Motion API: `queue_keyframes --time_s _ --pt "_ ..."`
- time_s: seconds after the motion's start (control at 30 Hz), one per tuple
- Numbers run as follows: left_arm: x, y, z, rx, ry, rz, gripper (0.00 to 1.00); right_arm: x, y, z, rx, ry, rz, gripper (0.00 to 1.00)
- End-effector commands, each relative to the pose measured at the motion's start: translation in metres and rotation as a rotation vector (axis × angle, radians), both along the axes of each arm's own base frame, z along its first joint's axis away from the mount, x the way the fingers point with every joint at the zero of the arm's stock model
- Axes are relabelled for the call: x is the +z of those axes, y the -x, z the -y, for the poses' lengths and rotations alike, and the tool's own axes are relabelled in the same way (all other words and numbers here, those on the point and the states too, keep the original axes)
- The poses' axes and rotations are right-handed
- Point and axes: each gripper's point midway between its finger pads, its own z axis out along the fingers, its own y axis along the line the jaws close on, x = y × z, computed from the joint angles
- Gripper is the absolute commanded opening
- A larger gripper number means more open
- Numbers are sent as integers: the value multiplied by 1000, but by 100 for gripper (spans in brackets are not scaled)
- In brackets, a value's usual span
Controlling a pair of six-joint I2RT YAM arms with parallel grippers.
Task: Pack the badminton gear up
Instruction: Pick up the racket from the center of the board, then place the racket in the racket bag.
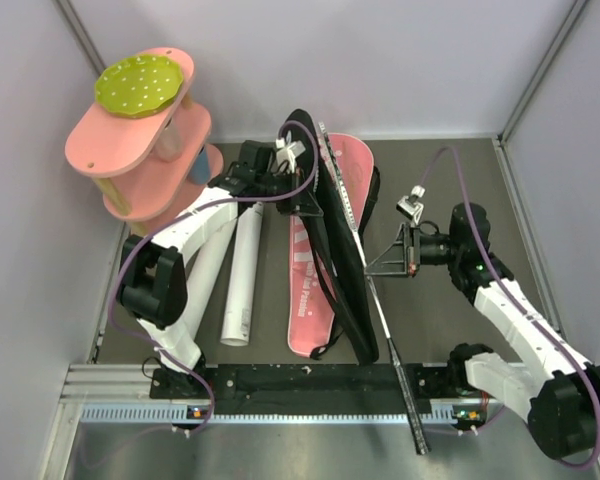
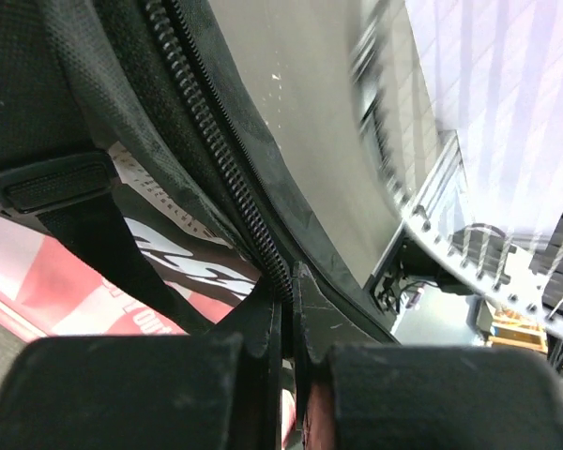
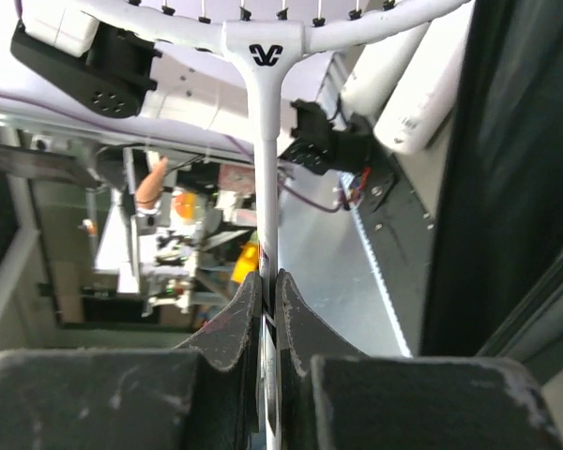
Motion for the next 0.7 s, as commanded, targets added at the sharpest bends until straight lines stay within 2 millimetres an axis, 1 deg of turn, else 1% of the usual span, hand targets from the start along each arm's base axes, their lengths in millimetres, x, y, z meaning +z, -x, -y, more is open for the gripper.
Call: queue_keyframes --time_s 0.0,0.03,0.07,0.1,0.13,0.17,0.2,0.23,0.27,0.3,0.33,0.37,0.4,0.47,0.5,0.53,0.6,0.63,0.67 --pt "35 -24 -5 25 71 215 0 21 31 -3 89 -106 -43 0" --pt "32 -23 -6 29 83 206 0 21 35 -3 97 -112 -40 0" --pt "39 -24 -4 28 105 239 0 20 38 -3 102 -114 -48 0" --pt "39 -23 -4 26 113 244 0 16 43 -5 115 -117 -95 0" --pt "37 -21 -5 30 115 235 0 19 45 -5 121 -132 -62 0" --pt "40 -21 -4 28 125 249 0 14 47 -6 124 -131 -99 0" --pt "38 -18 -5 26 128 243 0 11 51 -9 137 -132 -112 0" --pt "42 -17 -5 28 135 249 0 11 52 -10 143 -140 -103 0" --pt "42 -16 -5 28 139 252 0 1 52 -11 143 -133 -142 0" --pt "39 -13 -6 24 141 249 0 -2 52 -12 142 -134 -173 0" --pt "40 -12 -7 27 144 252 0 -3 52 -13 142 -141 -166 0" --pt "43 -8 -8 28 148 255 0 -13 51 -14 136 -132 -218 0" --pt "43 -7 -8 27 157 274 0 -17 50 -14 131 -130 -236 0" --pt "45 -2 -9 31 165 273 0 -22 46 -15 112 -138 -254 0" --pt "40 1 -11 33 164 260 0 -25 44 -16 109 -135 -271 0" --pt "43 3 -10 29 177 268 0 -27 42 -16 104 -135 -278 0" --pt "38 7 -11 27 182 250 0 -32 38 -18 100 -134 -296 0" --pt "39 8 -10 26 191 249 0 -34 36 -19 95 -133 -301 0" --pt "36 10 -10 20 193 236 0 -32 35 -21 108 -139 -287 0"
